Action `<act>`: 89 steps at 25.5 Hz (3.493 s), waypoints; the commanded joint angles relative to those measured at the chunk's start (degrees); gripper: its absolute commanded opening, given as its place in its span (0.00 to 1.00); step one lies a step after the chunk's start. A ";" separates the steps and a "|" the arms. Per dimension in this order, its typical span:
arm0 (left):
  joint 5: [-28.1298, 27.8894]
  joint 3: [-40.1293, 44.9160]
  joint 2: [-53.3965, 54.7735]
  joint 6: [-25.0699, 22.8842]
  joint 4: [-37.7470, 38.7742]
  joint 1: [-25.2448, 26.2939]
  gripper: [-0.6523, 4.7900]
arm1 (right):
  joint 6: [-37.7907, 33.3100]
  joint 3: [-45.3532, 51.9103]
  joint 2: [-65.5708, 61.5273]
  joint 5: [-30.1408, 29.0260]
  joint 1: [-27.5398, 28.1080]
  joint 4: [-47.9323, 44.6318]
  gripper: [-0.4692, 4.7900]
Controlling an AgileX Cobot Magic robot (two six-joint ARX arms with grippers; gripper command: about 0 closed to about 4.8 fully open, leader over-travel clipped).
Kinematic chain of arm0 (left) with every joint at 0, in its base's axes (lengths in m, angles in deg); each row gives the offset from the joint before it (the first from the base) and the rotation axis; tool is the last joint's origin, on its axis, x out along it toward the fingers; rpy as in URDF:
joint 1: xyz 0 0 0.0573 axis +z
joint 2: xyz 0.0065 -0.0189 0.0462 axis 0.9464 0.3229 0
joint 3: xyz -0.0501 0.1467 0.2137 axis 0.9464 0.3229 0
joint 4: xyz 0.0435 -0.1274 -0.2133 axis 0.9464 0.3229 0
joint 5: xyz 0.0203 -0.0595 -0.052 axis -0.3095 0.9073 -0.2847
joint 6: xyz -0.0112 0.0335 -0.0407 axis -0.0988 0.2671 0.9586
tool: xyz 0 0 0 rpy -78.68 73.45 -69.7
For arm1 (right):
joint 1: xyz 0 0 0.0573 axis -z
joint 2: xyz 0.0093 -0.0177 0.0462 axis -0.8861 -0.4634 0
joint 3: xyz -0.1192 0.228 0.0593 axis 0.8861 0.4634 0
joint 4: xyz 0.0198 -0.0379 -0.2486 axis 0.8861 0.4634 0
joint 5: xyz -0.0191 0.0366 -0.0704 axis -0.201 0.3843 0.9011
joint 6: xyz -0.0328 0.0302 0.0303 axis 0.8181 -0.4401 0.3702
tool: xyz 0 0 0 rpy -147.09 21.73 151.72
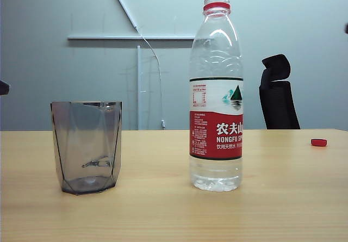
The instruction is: Pick up the mineral water bottle on the table and pour water into the mug until it's half full.
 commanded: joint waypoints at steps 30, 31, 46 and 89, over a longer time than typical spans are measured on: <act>-0.13 -0.11 -0.09 -0.02 -0.39 0.00 0.12 | 17.44 -0.04 -41.86 47.89 -45.05 -34.67 1.00; -0.13 -0.11 -0.09 -0.02 -0.37 0.00 0.12 | 17.44 -0.04 -45.48 46.69 -43.74 -38.80 1.00; -0.11 -0.11 -0.09 -0.02 -0.39 0.00 0.12 | 17.44 -1.51 -78.93 38.62 -38.95 -73.66 1.00; -0.11 -0.11 -0.13 -0.02 -0.39 0.02 0.12 | 55.89 -23.61 -81.44 45.70 -38.51 -47.63 0.49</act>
